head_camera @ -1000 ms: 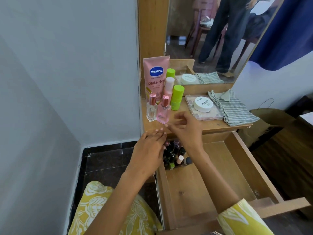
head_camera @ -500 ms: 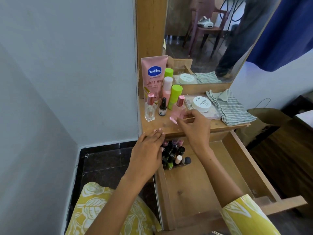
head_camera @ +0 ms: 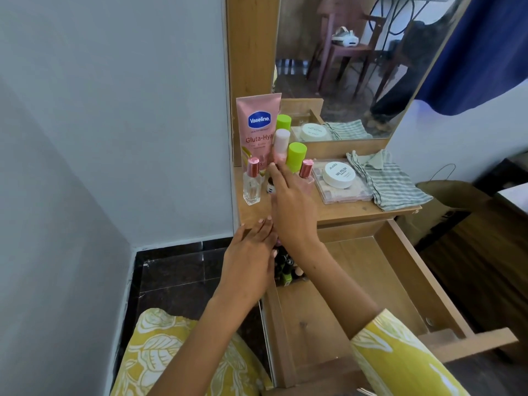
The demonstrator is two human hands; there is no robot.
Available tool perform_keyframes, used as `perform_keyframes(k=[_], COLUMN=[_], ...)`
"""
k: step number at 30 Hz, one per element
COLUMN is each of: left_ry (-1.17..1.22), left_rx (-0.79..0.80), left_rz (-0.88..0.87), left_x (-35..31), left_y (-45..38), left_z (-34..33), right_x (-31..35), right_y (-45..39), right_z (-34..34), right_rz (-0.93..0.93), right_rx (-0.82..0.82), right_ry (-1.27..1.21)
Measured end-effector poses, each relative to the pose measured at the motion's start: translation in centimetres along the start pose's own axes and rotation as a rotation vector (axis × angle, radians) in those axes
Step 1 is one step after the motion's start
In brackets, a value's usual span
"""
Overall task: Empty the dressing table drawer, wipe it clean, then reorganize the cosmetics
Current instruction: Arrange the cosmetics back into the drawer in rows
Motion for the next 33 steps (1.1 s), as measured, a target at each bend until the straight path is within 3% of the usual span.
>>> perform_keyframes(k=[2, 8, 18, 26, 33], left_ry=[0.000, -0.003, -0.051, -0.006, 0.009], left_rx=[0.007, 0.015, 0.022, 0.031, 0.035], left_rz=[0.001, 0.008, 0.011, 0.040, 0.039], left_x=[-0.1, 0.2, 0.3, 0.5, 0.6], left_y=[0.0, 0.1, 0.3, 0.3, 0.3], left_z=[0.0, -0.2, -0.6, -1.0, -1.0], right_x=[-0.2, -0.1, -3.0, -8.8, -10.7], right_y=[-0.7, -0.3, 7.4, 10.9, 13.1], right_z=[-0.6, 1.6, 8.1, 8.7, 4.4], right_rz=[-0.025, -0.032, -0.120, -0.318, -0.447], right_rx=[0.017, -0.168, -0.254, -0.063, 0.233], right_ry=[0.013, -0.055, -0.418, -0.262, -0.120])
Point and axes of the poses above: each hand's wrist, its own y-axis away from the middle knuckle, its own z-axis out of the back of the hand, x = y × z, the point moved 8 cm from there along -y, towards the middle knuckle, and after that the axes turned 7 degrees about -x, right-handed, at the moved point
